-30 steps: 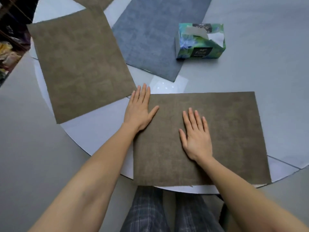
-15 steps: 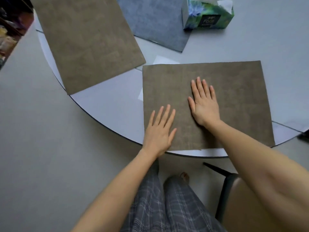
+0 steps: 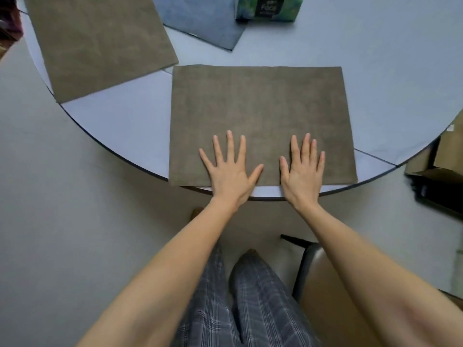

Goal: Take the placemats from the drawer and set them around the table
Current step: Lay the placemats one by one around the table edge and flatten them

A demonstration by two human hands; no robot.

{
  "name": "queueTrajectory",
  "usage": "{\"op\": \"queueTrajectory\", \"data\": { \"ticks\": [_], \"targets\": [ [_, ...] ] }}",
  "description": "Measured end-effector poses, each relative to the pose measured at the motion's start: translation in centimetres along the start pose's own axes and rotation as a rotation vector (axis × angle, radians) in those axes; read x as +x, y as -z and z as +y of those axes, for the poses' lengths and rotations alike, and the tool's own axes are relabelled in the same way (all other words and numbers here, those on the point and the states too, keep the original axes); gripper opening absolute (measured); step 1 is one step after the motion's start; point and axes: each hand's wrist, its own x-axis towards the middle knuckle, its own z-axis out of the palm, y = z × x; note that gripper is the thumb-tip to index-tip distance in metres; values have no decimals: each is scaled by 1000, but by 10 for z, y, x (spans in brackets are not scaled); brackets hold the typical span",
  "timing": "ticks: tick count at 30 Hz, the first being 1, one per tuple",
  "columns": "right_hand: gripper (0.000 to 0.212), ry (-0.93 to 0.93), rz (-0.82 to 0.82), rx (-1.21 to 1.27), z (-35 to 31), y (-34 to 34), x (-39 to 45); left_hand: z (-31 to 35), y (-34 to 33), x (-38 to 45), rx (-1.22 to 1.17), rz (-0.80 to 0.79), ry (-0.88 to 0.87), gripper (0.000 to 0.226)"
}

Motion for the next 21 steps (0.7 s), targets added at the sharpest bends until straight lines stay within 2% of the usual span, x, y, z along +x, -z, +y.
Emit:
{"op": "queueTrajectory", "data": {
  "ticks": [3,7,9,13,17,19,21],
  "targets": [
    [60,52,-22,-18,16,1,9,20,-7,1,7,26,61,83],
    [60,-48,-26,0,61,9,17,19,-6,4,18,18,59,83],
    [59,-21,-26,-20,77,12,16,19,-4,4,13,8,51,84],
    [60,21,-89,13,88,22,11,16,11,3,8,-103,34,87],
    [62,-21,-189,6,84,41,15,13,53,11,5,-291,20,84],
    [54,-15,-137,9,69,60,27,9,80,22,-73,-363,-3,72],
    [40,57,-86,60,45,85,48,2,109,35,-144,-370,-27,60]
  ]
}}
